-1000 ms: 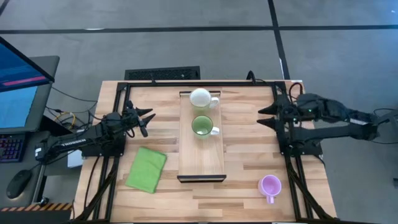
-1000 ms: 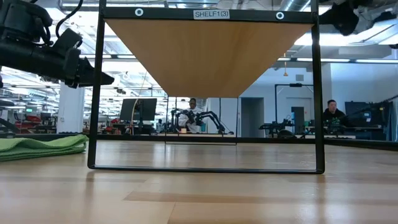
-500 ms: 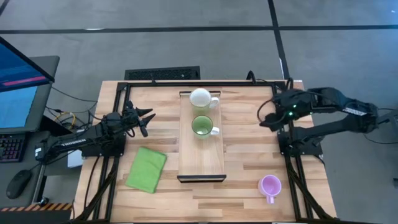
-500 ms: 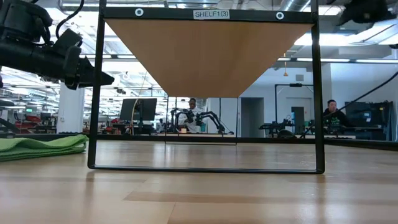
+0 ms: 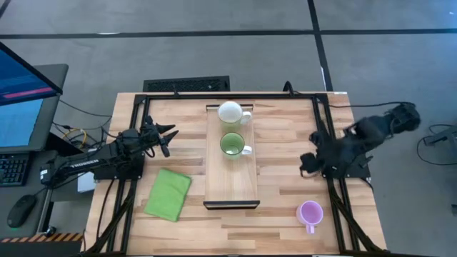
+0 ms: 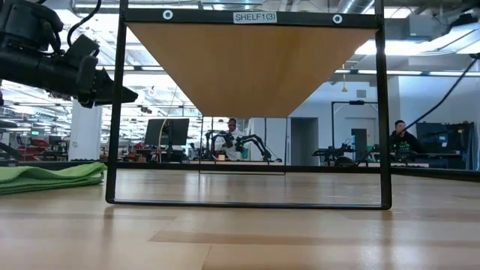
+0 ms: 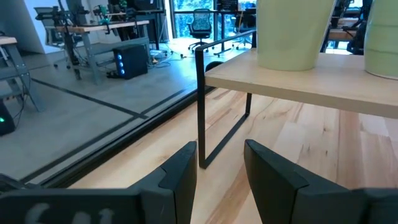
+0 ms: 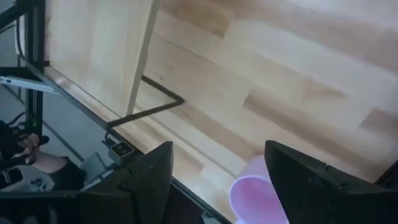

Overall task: Stack small to large cups/mugs on shelf
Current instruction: Put the pink mug on the shelf

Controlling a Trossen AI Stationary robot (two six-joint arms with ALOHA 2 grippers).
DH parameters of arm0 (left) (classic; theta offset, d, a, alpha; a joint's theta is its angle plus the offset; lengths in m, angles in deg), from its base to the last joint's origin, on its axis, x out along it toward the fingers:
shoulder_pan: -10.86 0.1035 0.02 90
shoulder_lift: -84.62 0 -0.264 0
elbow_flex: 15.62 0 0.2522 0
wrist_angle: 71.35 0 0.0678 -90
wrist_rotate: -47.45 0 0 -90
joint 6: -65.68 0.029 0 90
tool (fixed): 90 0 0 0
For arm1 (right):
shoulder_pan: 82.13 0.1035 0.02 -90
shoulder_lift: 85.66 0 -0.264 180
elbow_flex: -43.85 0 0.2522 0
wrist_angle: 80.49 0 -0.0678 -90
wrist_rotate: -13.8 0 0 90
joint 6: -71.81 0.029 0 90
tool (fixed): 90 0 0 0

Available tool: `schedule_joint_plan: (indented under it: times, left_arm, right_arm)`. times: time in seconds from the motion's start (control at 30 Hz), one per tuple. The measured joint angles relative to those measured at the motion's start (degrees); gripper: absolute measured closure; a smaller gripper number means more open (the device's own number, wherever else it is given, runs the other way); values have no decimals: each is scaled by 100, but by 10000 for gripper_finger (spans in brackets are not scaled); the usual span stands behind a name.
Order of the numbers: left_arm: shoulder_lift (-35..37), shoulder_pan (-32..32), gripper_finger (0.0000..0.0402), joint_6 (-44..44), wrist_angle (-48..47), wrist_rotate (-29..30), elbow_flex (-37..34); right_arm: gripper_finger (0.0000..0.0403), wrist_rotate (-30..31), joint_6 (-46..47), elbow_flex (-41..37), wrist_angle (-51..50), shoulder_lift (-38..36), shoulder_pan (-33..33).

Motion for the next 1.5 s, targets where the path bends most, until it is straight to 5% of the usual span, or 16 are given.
schedule_joint_plan:
  times: [0.3,0.6,0.77,0.93,1.1,1.5]
  left_arm:
    - [-1,0,276,549,4,96,0]
    - [-2,0,276,770,4,100,0]
    - [-1,0,276,804,4,100,0]
    - [-2,0,276,935,4,104,0]
    - [0,0,275,1153,4,104,0]
    - [0,0,275,1015,4,102,-1]
  right_arm:
    - [127,1391,2863,0,643,1000,2334]
    - [127,1482,4951,231,1138,2277,3277]
    - [127,1453,5161,951,1021,2940,3443]
    - [127,511,5227,1689,358,3611,3376]
    - [127,270,5219,2308,-605,4096,3409]
    - [127,-43,5285,2457,-760,4556,3403]
